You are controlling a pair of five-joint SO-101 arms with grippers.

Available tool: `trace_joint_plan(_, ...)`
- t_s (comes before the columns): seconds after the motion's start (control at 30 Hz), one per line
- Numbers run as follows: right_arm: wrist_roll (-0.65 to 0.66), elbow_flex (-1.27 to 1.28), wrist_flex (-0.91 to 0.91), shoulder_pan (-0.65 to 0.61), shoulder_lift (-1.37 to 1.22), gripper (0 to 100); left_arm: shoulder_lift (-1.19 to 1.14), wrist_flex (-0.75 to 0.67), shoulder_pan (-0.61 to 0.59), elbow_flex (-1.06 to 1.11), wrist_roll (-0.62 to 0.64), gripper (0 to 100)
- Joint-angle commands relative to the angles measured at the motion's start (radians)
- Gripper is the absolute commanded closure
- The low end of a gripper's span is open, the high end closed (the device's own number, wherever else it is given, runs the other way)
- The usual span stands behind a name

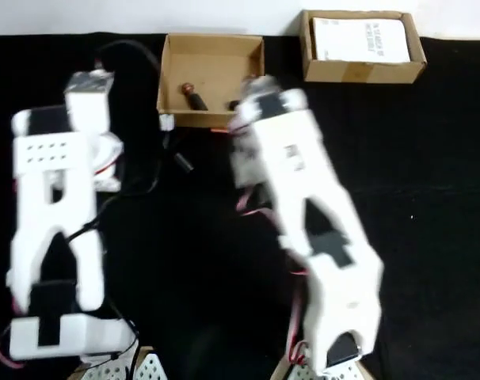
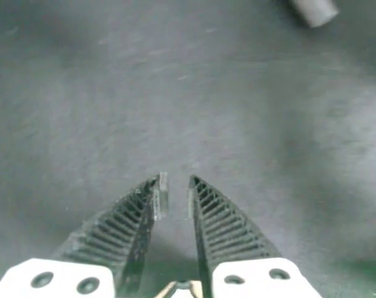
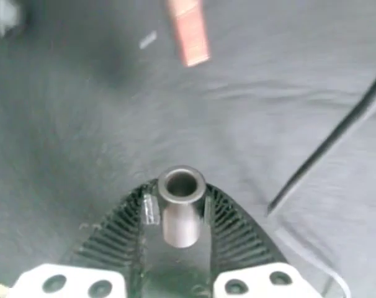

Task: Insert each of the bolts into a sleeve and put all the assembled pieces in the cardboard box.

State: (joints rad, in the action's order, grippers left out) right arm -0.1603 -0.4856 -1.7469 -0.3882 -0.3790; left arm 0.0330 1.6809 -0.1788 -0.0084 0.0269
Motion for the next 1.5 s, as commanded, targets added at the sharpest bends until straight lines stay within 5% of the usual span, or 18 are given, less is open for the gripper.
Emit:
trace_joint_plan(0.0, 0.012, 0.059, -0.015, 0.179, 0.254, 99.1, -0.11, 0.014, 0.133, -0.165, 0.124, 89)
trace_joint_plan(0.43, 0.008, 0.607, 0.11, 0.32, 0.734, 99.1, -0.694, 0.009, 0.55, -0.848, 0.667, 85)
trace_joint_plan(0.87, 0.012, 1.178, 0.437, 0.32, 1.017, 99.1, -1.132, 0.003, 0.558, -1.415, 0.727, 85)
trace_joint_plan(1.13, 0.014, 1.227, 0.455, 0.318, 1.052, 99.1, -1.247, -0.15, 0.53, -1.431, 0.732, 87)
trace_joint_plan(1.47, 0.014, 1.222, 0.455, 0.317, 1.052, 99.1, -1.319, -0.153, 0.481, -1.428, 0.727, 88)
